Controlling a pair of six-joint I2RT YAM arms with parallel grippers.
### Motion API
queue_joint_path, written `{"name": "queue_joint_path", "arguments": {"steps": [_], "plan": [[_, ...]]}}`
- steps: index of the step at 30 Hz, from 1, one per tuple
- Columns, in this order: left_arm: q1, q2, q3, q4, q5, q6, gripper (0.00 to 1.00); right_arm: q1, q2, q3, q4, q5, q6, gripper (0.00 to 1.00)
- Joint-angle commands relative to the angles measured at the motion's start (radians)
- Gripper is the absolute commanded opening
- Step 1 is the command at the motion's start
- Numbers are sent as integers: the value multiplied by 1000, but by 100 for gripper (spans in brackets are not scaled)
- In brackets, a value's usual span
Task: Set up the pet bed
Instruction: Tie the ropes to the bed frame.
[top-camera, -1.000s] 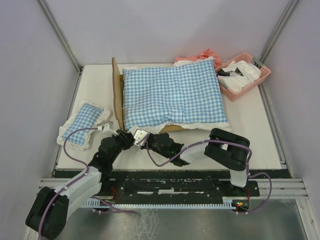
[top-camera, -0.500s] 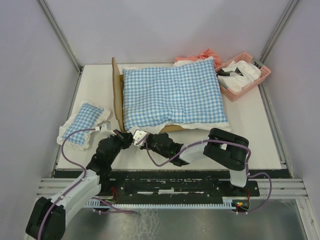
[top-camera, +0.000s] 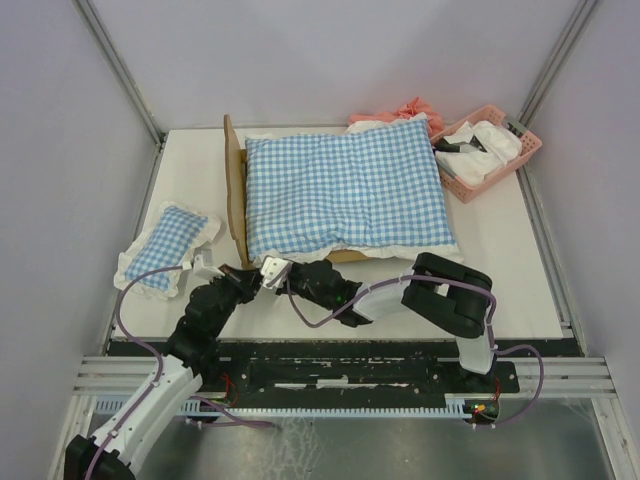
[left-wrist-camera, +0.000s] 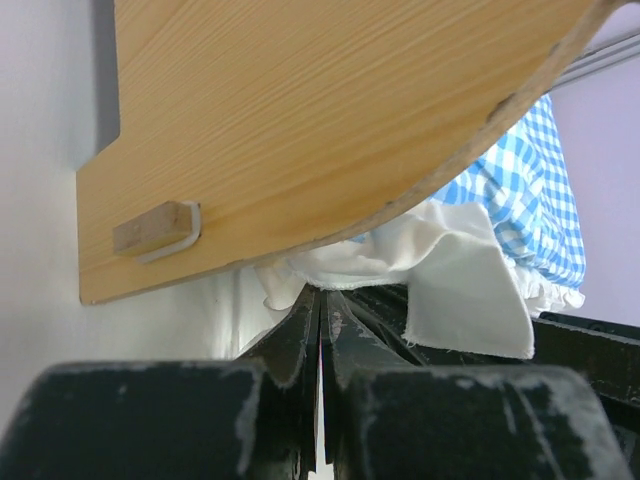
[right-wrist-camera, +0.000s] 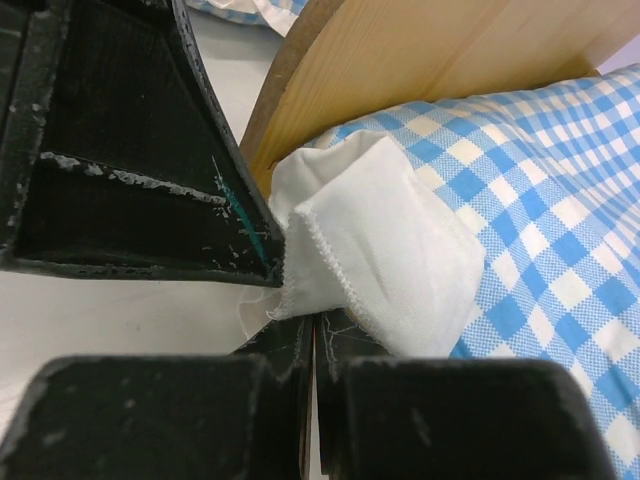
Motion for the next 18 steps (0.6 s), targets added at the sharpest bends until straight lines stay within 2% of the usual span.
{"name": "queue_joint_path", "arguments": {"steps": [1,9,18], "plan": [[0,0,-46,-13,22,-49,3,-13,8,34,24,-68,-25,2],[0,14,-17,-14,66,-77,3,-25,21,26,48,-182,-61,2],[0,-38,21,-111,54,-77,3,-60,31,27,79,-277,-37,2]]}}
